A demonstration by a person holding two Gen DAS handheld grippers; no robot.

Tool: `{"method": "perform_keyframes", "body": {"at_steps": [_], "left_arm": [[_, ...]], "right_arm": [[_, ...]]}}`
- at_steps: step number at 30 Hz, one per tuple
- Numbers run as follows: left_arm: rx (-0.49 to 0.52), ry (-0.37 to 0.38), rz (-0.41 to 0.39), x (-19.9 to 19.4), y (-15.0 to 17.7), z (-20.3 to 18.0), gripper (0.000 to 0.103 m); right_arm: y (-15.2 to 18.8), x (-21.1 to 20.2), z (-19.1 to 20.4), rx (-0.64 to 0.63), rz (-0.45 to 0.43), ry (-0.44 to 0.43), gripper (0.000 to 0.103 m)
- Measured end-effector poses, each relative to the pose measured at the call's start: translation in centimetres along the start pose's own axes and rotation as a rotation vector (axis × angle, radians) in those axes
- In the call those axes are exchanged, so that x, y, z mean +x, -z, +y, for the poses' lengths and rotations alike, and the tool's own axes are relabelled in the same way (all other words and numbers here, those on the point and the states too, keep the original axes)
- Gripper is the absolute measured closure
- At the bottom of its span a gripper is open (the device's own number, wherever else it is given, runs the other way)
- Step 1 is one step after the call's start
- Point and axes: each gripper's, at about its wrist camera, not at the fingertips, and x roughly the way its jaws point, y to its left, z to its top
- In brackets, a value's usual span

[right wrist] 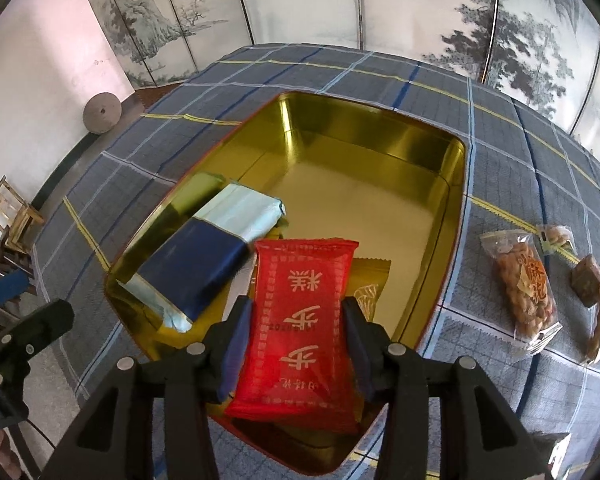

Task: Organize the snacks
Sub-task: 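Carry the red packet into the gold tin and open the right gripper, then grasp the small teal packet with the right gripper and lift it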

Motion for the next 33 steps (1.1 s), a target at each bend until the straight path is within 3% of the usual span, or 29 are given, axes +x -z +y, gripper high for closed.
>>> {"method": "perform_keyframes", "body": {"at_steps": [10, 16, 26, 33], "left_arm": [[0.050, 0.034, -0.030, -1.5, 0.4, -2.5, 0.015], [0.109, 0.075, -0.030, -2.2, 0.8, -5.7, 0.015], [0.235, 0.155, -0.021, -3.0, 1.8, -12.3, 0.015], [0.286, 0.180, 0.005, -2.9, 3.0, -15.3, 0.015]], "right_arm": [[1.0, -5.1, -2.2, 0.005, -0.083, -0.007, 0.052], [3.9, -9.3, -7.2, 0.031, -0.105, 0.059, 0.052], [11.8, -14.2, -18.3, 0.202, -0.022, 0.237, 0.052], [15.4, -13.7, -21.5, 0.261, 0.047, 0.229, 0.052]]}}
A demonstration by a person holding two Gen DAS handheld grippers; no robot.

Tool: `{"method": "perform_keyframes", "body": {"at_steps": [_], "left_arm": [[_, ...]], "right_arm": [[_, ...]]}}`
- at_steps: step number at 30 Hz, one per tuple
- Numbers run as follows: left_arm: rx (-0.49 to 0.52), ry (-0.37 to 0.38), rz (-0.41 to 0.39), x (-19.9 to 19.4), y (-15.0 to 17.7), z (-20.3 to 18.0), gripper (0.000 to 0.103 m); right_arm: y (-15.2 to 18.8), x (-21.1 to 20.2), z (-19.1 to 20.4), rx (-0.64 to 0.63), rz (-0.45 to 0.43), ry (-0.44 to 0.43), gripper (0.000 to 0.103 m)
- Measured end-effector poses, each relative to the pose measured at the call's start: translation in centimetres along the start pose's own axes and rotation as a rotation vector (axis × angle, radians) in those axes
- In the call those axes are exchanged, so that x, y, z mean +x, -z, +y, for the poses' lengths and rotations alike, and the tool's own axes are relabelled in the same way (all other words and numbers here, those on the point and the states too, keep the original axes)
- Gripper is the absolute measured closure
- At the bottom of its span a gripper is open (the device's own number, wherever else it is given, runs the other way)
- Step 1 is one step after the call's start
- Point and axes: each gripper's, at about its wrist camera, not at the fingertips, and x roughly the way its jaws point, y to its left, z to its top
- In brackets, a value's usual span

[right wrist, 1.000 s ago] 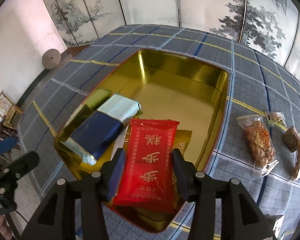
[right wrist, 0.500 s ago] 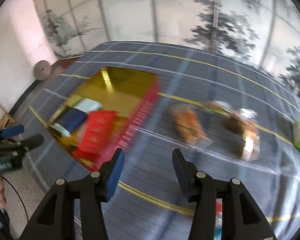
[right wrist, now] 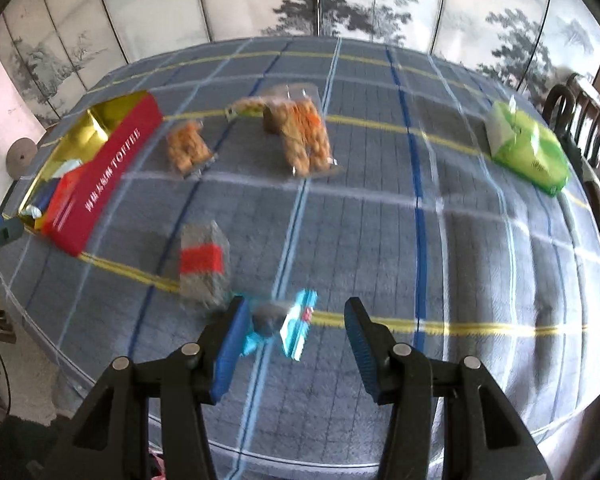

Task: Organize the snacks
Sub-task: 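Grasp the small teal packet with the right gripper and lift it, then grasp the grey packet with red label with the left gripper while the right holds the teal packet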

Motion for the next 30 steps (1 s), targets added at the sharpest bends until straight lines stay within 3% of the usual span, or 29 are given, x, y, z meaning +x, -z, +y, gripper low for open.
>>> {"method": "perform_keyframes", "body": {"at_steps": [12, 13, 15, 17, 21, 30], "left_arm": [[0.031, -0.006, 0.043, 0.7, 0.5, -2.7, 0.015], [0.032, -0.006, 0.044, 0.8, 0.5, -2.9, 0.015], [0.043, -0.006, 0.048, 0.8, 0.4, -3.5, 0.015], [0.053, -0.006, 0.050, 0.9, 0.4, -4.1, 0.015], [0.066, 0.006, 0.061, 1.3, 0.2, -5.3, 0.015], [0.106, 0.067, 0.092, 2.3, -0.3, -9.5, 0.015]], "right_arm": [[0.9, 2.6, 1.0, -0.036, 0.014, -0.040, 0.052], [0.9, 2.7, 1.0, -0.040, 0.011, -0.039, 0.054], [1.0, 3.1, 1.0, -0.045, 0.011, -0.039, 0.069], [1.0, 3.3, 0.8, -0.041, 0.013, -0.059, 0.070], [1.0, 3.3, 0.4, -0.040, -0.013, -0.068, 0.073], [-2.5, 4.7, -3.0, -0.015, -0.118, 0.014, 0.074]]}}
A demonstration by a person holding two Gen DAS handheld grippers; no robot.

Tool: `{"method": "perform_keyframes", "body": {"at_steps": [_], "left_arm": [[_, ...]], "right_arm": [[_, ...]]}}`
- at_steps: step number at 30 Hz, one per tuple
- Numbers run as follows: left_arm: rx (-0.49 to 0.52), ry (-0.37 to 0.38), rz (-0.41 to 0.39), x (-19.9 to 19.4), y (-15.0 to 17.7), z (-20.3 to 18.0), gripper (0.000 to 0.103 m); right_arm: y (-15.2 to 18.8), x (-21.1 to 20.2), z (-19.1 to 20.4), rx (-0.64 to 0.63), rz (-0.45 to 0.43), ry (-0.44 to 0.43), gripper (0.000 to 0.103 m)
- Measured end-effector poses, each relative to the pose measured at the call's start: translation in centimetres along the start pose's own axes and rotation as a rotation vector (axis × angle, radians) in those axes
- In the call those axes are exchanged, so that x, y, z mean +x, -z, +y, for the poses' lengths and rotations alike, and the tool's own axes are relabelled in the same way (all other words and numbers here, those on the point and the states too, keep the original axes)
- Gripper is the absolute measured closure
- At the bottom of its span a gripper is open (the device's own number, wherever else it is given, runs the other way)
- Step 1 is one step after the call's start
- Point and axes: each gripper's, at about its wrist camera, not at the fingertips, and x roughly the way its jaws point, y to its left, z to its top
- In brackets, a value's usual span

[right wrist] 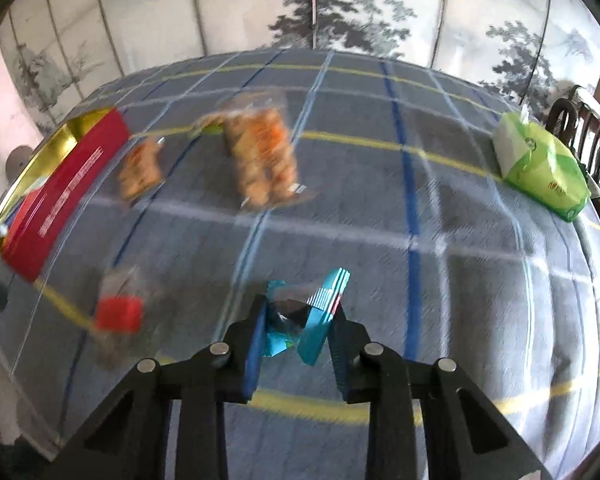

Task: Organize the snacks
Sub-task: 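Grasp the grey packet with red label with the left gripper while the right holds the teal packet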

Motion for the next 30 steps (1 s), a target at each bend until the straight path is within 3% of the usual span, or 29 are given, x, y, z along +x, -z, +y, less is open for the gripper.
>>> {"method": "perform_keyframes", "body": {"at_steps": [8, 14, 22, 30], "left_arm": [[-0.019, 0.100, 0.002, 0.4, -1.2, -3.4, 0.015], [-0.031, 0.131, 0.017, 1.3, -2.5, -5.9, 0.015], [-0.072, 0.117, 0.079, 4.0, -3.0, -7.6, 0.015], [-0.112, 0.088, 0.148, 6.4, -2.5, -7.6, 0.024]], "right_arm": [[-2.2, 2.1, -3.0, 0.018, -0.069, 0.050, 0.074], [-2.6, 2.5, -5.3, 0.061, -0.095, 0.063, 0.074], [-1.7, 2.3, -6.3, 0.102, -0.115, 0.038, 0.074], [-1.4, 2.2, -6.3, 0.105, -0.123, 0.031, 0.074]]}}
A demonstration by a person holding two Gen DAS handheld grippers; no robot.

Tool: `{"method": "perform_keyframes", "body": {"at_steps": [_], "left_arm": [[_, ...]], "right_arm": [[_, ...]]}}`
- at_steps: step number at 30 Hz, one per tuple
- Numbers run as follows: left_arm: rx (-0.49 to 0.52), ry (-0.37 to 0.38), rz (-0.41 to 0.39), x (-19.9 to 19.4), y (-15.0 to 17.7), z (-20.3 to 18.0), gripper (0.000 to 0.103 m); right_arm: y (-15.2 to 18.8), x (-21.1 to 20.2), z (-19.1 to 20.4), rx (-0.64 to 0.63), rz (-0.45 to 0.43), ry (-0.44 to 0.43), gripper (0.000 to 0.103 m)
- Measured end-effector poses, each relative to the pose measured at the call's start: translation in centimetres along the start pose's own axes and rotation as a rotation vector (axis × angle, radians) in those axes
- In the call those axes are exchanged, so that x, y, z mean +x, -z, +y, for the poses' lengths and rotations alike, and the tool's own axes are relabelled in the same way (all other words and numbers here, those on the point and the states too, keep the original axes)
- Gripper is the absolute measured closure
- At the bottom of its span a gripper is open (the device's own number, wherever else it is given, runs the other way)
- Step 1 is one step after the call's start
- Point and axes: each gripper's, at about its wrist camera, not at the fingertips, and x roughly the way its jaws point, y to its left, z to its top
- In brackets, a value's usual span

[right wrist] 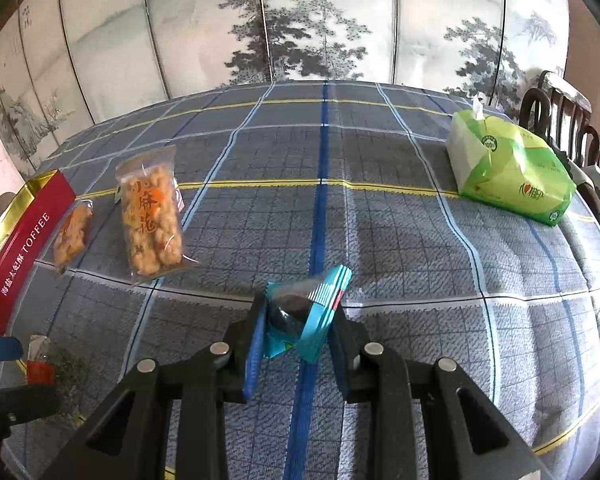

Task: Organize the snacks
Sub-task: 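Grasp the grey packet with red label with the left gripper while the right holds the teal packet, then carry the grey packet into the gold tin and open the left gripper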

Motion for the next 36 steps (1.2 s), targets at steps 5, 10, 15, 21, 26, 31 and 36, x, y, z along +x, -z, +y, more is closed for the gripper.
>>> {"method": "perform_keyframes", "body": {"at_steps": [5, 10, 15, 21, 26, 31, 36], "left_arm": [[0.001, -0.009, 0.011, 0.7, -0.1, 0.1, 0.041], [0.025, 0.004, 0.015, 0.8, -0.2, 0.0, 0.062], [0.055, 0.004, 0.015, 0.7, 0.0, 0.0, 0.079], [0.093, 0.002, 0.005, 0.4, 0.3, -0.2, 0.080], [0.107, 0.003, 0.000, -0.2, 0.7, 0.4, 0.080], [0.116, -0.015, -0.024, -0.9, 0.8, 0.9, 0.080], [0.120, -0.043, -0.052, -1.8, 0.6, 1.6, 0.080]], "right_arm": [[0.1, 0.0, 0.0, 0.004, 0.001, -0.006, 0.074], [0.1, -0.1, -0.1, 0.005, 0.001, -0.006, 0.074], [0.0, -0.1, -0.1, 0.006, 0.001, -0.008, 0.074], [0.0, -0.1, -0.1, 0.005, 0.001, -0.006, 0.074], [0.0, -0.1, -0.1, 0.005, 0.001, -0.006, 0.074], [0.0, -0.1, -0.1, 0.005, 0.002, -0.005, 0.074], [0.0, -0.1, -0.1, 0.004, 0.002, -0.004, 0.074]]}}
